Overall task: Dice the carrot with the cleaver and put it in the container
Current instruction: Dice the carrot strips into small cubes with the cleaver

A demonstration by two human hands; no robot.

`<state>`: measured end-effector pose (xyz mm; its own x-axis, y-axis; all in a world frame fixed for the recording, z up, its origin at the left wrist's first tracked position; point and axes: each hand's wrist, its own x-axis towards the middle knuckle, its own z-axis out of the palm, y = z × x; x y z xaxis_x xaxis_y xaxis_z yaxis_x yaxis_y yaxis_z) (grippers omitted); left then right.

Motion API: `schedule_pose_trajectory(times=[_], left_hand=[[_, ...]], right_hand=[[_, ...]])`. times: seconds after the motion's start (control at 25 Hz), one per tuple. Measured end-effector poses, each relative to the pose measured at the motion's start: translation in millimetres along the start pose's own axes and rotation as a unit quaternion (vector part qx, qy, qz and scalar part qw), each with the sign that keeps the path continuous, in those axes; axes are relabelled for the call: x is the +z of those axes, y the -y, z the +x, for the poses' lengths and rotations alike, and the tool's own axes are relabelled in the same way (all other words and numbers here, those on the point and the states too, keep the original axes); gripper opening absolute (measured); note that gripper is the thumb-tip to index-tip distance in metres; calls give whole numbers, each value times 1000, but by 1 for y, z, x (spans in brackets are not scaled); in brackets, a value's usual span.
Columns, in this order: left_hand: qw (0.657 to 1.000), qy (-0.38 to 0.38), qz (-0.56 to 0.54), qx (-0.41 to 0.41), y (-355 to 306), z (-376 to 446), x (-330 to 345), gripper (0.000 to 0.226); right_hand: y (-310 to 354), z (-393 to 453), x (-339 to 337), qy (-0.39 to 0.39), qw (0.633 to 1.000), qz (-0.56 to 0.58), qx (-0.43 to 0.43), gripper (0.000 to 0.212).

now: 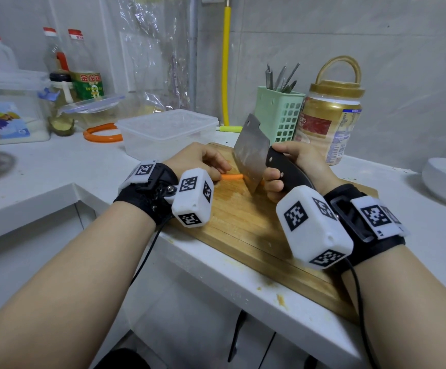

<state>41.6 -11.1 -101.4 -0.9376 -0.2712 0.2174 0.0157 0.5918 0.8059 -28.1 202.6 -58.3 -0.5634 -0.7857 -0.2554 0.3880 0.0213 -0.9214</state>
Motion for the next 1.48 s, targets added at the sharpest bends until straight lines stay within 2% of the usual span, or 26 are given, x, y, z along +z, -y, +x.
schedule_pose_trajectory(times=[0.28, 0.64, 0.92, 1.08, 1.24, 1.48], left_hand=[[1000, 1, -7, -5, 1, 0, 1, 24], [1000, 6, -3, -9, 0, 1, 1, 24], [1000, 19, -9, 16, -4, 0, 2, 30], [1000, 9, 3, 0, 0, 1, 0, 24], [1000, 4, -8, -7, 1, 1, 0, 24], [999, -1, -34, -6, -2, 0, 3, 27]], right_hand=[[2, 5, 9, 10, 999, -44, 18, 31], [6, 8, 4, -15, 998, -53, 21, 22], [-5, 17, 8, 31, 996, -85, 20, 30], [-6, 14, 3, 39, 998, -44, 12, 27], [-5, 9, -2, 42, 999, 24, -8, 33], [-6, 6, 2, 54, 998, 37, -20, 35]])
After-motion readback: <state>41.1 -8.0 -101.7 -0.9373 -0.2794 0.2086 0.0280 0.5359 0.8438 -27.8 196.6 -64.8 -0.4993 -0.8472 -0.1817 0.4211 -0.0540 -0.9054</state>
